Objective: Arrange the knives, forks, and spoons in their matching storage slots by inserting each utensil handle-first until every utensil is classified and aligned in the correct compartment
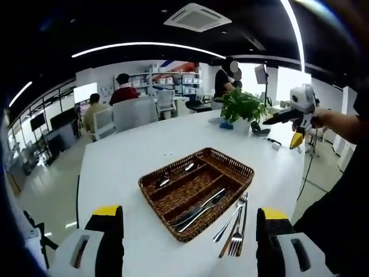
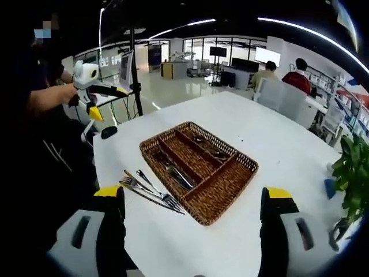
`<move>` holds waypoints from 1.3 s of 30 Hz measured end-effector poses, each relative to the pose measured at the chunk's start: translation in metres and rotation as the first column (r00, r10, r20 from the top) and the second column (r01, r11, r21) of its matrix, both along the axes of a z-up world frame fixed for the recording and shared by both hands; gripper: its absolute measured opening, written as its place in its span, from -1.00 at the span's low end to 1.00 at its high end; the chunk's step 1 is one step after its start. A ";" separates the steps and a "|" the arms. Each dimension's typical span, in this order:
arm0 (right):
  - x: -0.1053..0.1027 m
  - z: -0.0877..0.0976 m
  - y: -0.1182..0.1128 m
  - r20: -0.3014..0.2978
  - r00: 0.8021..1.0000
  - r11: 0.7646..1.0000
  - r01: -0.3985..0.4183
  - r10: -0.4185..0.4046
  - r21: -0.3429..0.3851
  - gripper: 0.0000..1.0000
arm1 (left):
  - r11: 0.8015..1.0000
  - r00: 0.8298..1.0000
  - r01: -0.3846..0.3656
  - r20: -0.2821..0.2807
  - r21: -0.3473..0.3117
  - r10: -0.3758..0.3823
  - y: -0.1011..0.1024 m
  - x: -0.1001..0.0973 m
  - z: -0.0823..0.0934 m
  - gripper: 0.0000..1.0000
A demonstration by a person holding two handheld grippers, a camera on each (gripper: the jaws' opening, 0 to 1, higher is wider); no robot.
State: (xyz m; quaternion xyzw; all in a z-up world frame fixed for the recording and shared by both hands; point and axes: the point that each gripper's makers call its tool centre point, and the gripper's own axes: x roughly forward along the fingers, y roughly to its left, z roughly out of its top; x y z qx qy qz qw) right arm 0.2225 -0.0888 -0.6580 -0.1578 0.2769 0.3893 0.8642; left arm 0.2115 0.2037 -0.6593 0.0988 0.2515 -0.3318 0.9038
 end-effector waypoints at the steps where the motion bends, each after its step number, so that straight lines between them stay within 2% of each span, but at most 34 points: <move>1: 0.000 0.001 0.003 0.002 1.000 1.000 -0.010 0.010 0.002 0.99 | 1.000 1.000 -0.001 0.000 0.006 0.001 0.001 -0.001 0.001 1.00; 3: 0.003 0.002 0.010 0.011 0.999 0.999 -0.041 0.041 0.008 0.99 | 1.000 1.000 -0.002 0.006 0.008 0.002 0.003 -0.002 0.003 1.00; 4: 0.005 0.005 0.015 0.044 0.996 0.997 -0.079 0.079 -0.001 0.99 | 1.000 1.000 -0.004 0.006 0.005 0.004 0.004 -0.003 0.003 1.00; 8: 0.004 0.003 0.025 0.006 0.994 0.994 -0.110 0.111 -0.027 0.99 | 1.000 1.000 -0.016 0.006 0.001 0.016 0.008 -0.003 0.005 1.00; 12: 0.005 0.000 0.037 0.009 0.983 0.979 -0.185 0.186 -0.088 0.99 | 1.000 1.000 -0.023 0.004 0.002 0.023 0.014 -0.001 0.002 1.00; 19: 0.008 -0.006 0.061 -0.004 0.965 0.958 -0.261 0.263 -0.115 0.98 | 1.000 1.000 -0.020 -0.001 0.009 0.020 0.019 -0.006 -0.001 1.00; 21: 0.007 -0.008 0.068 0.007 0.954 0.946 -0.296 0.300 -0.128 0.96 | 1.000 1.000 -0.017 -0.004 0.010 0.017 0.020 -0.008 -0.002 1.00; 31: 0.011 -0.022 0.083 -0.022 0.940 0.929 -0.340 0.341 -0.145 0.83 | 0.999 1.000 -0.025 -0.015 0.021 0.025 0.032 -0.008 -0.005 1.00; 39: 0.011 -0.045 0.090 -0.039 0.931 0.915 -0.363 0.362 -0.178 0.71 | 0.999 1.000 -0.025 -0.007 0.022 0.026 0.036 -0.003 -0.001 1.00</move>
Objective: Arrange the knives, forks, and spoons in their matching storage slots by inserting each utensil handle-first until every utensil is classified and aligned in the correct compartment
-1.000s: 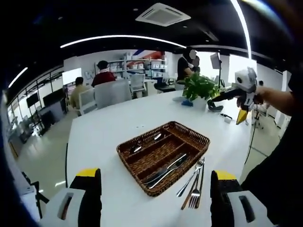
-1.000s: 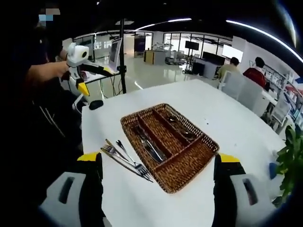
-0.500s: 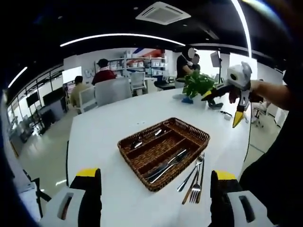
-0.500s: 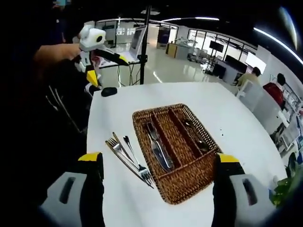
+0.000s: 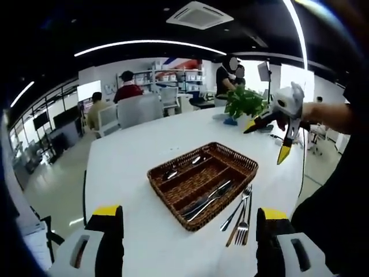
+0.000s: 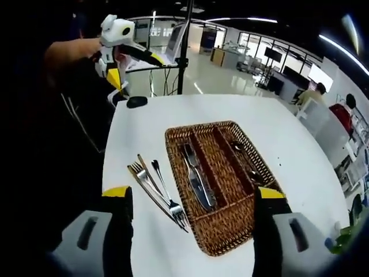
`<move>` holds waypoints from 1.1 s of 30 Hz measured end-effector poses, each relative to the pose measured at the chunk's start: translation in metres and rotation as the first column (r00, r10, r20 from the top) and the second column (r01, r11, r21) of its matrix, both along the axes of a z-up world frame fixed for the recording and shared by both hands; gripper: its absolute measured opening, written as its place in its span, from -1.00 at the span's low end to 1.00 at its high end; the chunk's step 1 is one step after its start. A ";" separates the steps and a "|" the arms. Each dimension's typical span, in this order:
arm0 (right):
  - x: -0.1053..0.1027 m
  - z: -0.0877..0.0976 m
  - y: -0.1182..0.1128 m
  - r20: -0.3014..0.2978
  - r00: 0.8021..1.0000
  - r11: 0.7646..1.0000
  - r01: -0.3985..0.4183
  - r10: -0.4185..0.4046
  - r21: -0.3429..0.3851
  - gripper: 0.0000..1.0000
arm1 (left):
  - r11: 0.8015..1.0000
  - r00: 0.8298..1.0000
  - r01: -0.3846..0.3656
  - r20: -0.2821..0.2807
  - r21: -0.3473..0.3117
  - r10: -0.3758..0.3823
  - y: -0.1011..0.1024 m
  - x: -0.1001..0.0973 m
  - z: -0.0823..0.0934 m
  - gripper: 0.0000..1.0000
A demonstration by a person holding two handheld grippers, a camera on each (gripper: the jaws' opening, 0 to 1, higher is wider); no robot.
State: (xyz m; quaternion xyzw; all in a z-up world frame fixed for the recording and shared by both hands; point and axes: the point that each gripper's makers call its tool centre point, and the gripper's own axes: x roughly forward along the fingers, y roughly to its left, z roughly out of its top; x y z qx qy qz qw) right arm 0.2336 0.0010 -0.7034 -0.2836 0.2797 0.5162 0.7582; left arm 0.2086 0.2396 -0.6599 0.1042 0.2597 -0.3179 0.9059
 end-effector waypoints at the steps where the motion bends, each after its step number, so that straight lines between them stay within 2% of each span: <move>1: -0.002 -0.002 0.001 -0.012 1.000 1.000 0.000 0.000 0.001 0.69 | 1.000 1.000 0.000 0.001 0.000 0.000 0.001 0.001 0.000 1.00; 10: -0.006 -0.020 0.003 -0.025 0.999 0.999 -0.038 0.037 -0.037 0.55 | 1.000 1.000 -0.005 0.004 -0.004 0.005 0.002 0.003 0.001 1.00; 12: -0.005 -0.019 0.008 0.016 0.998 0.997 -0.067 0.068 -0.029 0.46 | 1.000 1.000 -0.005 0.001 -0.004 0.006 0.002 0.002 0.000 1.00; 13: -0.005 -0.020 0.009 0.015 0.997 0.997 -0.069 0.070 -0.026 0.43 | 1.000 1.000 -0.005 0.000 -0.003 0.005 0.002 0.002 0.000 1.00; 17: -0.006 -0.028 0.012 -0.003 0.997 0.996 -0.078 0.078 -0.037 0.42 | 1.000 1.000 -0.007 0.002 0.001 0.007 0.005 0.001 -0.001 1.00; 24: -0.009 -0.035 0.020 -0.012 0.993 0.992 -0.117 0.117 -0.041 0.20 | 1.000 1.000 -0.018 0.007 0.003 0.018 0.013 -0.003 0.000 1.00; 27: -0.011 -0.039 0.024 -0.022 0.992 0.991 -0.127 0.126 -0.033 0.18 | 0.999 0.999 -0.040 0.016 0.005 0.040 0.020 -0.002 -0.002 1.00; 31: -0.013 -0.051 0.029 -0.042 0.989 0.988 -0.144 0.142 -0.052 0.13 | 0.999 0.999 -0.041 0.018 -0.008 0.041 0.023 -0.003 -0.001 1.00; 33: -0.015 -0.061 0.028 -0.075 0.987 0.987 -0.147 0.143 -0.065 0.09 | 0.999 0.999 -0.038 0.017 -0.002 0.038 0.025 -0.003 -0.002 1.00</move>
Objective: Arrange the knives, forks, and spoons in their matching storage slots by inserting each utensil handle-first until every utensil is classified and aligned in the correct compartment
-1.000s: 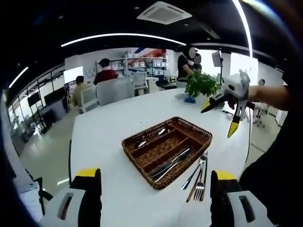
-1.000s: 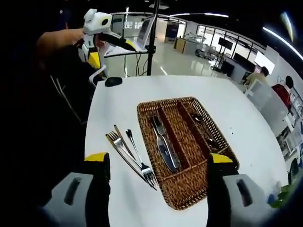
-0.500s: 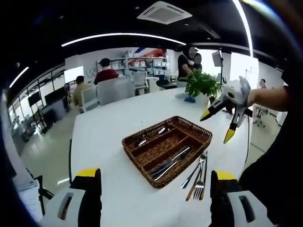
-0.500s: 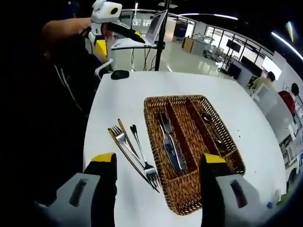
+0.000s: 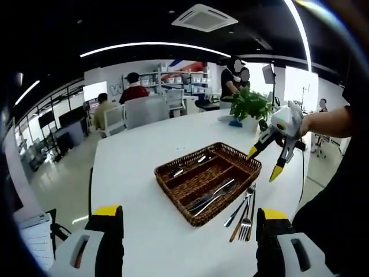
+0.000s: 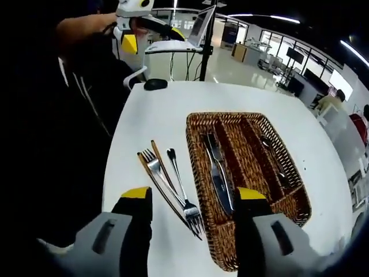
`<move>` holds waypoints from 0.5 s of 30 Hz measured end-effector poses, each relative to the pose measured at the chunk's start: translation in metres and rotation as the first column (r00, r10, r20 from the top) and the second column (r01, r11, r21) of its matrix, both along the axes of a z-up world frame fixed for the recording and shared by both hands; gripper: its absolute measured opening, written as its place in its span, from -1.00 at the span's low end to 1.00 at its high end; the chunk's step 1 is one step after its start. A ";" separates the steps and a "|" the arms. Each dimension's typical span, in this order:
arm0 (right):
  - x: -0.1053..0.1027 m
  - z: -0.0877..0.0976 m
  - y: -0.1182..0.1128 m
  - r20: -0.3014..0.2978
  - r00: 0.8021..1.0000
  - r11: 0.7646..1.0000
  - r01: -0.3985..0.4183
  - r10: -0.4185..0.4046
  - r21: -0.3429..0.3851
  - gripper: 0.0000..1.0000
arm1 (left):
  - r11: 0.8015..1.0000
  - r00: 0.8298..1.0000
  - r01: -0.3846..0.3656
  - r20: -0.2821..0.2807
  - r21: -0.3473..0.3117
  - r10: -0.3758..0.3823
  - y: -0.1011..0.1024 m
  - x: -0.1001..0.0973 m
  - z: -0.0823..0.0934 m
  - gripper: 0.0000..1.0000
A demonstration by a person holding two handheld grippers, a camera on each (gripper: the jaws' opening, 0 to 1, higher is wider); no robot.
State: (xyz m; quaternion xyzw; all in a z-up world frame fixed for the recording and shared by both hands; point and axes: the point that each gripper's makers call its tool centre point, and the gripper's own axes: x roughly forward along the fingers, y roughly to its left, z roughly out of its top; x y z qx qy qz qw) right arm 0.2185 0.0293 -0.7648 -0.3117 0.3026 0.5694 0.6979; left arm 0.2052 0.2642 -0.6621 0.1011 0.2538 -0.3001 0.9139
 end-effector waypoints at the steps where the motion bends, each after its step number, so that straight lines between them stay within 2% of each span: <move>1: 0.001 -0.003 0.002 0.007 1.000 1.000 -0.002 0.002 0.000 0.09 | 1.000 1.000 0.000 -0.001 0.000 0.000 0.002 0.000 0.000 1.00; 5: -0.004 -0.010 0.006 -0.025 1.000 1.000 -0.016 0.016 -0.004 -0.02 | 1.000 1.000 -0.001 -0.001 0.000 0.001 0.006 -0.001 -0.001 1.00; 11: -0.005 -0.021 0.009 -0.035 0.999 1.000 -0.020 0.020 -0.012 -0.06 | 1.000 1.000 -0.003 0.002 -0.004 0.003 0.011 -0.002 -0.002 1.00; 15: -0.011 -0.029 0.007 -0.070 0.997 0.999 -0.035 0.033 -0.020 -0.33 | 1.000 1.000 -0.007 -0.001 -0.002 0.007 0.012 -0.002 -0.003 1.00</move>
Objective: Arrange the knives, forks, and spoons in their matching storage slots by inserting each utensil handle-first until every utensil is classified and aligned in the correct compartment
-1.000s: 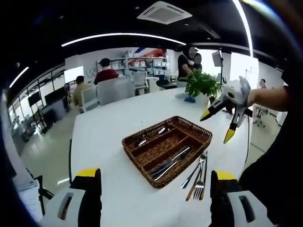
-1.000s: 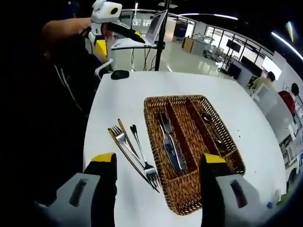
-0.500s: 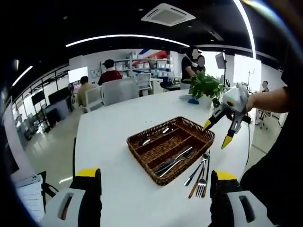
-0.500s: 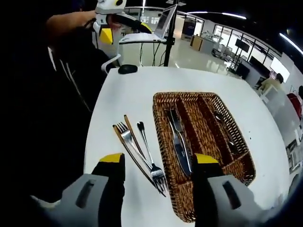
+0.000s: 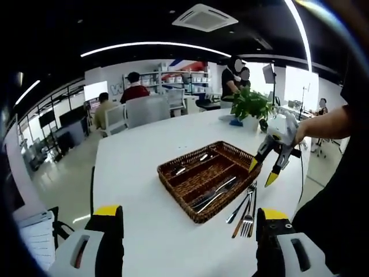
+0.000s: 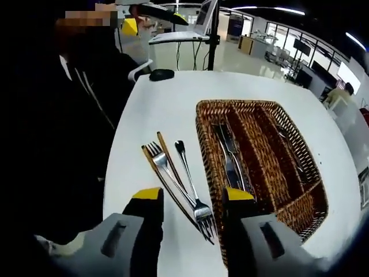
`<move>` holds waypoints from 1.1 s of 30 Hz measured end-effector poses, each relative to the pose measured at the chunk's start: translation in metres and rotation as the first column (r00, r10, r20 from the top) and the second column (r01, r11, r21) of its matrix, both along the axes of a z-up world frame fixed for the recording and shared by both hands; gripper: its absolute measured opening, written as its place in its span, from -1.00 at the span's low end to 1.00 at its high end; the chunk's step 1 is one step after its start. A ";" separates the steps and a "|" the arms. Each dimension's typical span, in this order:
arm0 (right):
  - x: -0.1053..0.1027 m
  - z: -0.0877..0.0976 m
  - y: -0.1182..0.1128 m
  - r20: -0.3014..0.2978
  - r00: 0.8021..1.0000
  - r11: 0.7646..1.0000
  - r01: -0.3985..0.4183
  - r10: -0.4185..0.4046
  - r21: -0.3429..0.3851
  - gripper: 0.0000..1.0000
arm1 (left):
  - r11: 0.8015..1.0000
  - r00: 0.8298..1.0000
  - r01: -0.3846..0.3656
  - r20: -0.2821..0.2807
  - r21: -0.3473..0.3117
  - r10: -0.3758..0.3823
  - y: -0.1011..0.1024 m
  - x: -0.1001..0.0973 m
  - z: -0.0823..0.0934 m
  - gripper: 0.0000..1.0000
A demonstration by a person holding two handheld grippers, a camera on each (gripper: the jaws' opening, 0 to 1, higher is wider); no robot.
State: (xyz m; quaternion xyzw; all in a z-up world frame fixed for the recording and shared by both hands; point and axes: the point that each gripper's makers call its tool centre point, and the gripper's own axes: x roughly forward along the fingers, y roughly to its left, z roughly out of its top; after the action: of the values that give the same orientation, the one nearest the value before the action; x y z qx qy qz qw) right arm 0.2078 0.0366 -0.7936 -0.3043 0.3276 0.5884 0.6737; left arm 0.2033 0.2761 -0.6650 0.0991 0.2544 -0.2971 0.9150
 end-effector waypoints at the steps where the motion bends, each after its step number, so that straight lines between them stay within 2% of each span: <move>1: -0.001 -0.003 0.000 -0.001 1.000 1.000 -0.003 0.003 -0.003 -0.34 | 1.000 1.000 -0.001 -0.001 -0.001 0.001 0.001 0.000 -0.001 1.00; 3: -0.001 -0.007 0.000 0.003 1.000 1.000 -0.006 0.006 -0.010 -0.32 | 1.000 1.000 -0.005 -0.001 0.002 0.005 0.002 0.001 -0.001 1.00; 9: -0.003 -0.023 0.000 -0.030 1.000 1.000 0.002 -0.003 -0.025 -0.50 | 1.000 1.000 -0.003 -0.011 0.007 0.003 0.003 -0.001 -0.003 1.00; 15: -0.001 -0.045 0.003 -0.009 1.000 0.998 0.027 -0.027 -0.053 -0.63 | 1.000 1.000 -0.007 -0.015 0.010 0.008 0.004 -0.001 -0.004 1.00; 18: 0.001 -0.047 0.004 -0.011 0.999 0.998 0.047 -0.048 -0.047 -0.69 | 1.000 1.000 -0.008 -0.014 0.008 0.008 0.005 -0.001 -0.003 1.00; 23: 0.003 -0.050 0.006 -0.018 0.998 0.997 0.062 -0.063 -0.050 -0.69 | 1.000 1.000 -0.017 -0.018 0.011 0.018 0.010 -0.004 -0.005 1.00; 31: 0.004 -0.061 0.010 -0.010 0.999 0.996 0.052 -0.053 -0.076 -0.75 | 1.000 0.999 -0.022 -0.024 0.012 0.022 0.016 -0.007 -0.009 1.00; 33: 0.005 -0.064 0.008 -0.020 0.998 0.995 0.051 -0.053 -0.089 -0.81 | 1.000 0.999 -0.023 -0.025 0.011 0.024 0.018 -0.007 -0.010 1.00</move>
State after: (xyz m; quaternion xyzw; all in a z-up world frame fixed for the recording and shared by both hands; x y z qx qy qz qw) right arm 0.2129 0.0448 -0.8578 -0.3185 0.3686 0.5592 0.6708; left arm 0.1963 0.2937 -0.6749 0.0973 0.2686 -0.2862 0.9146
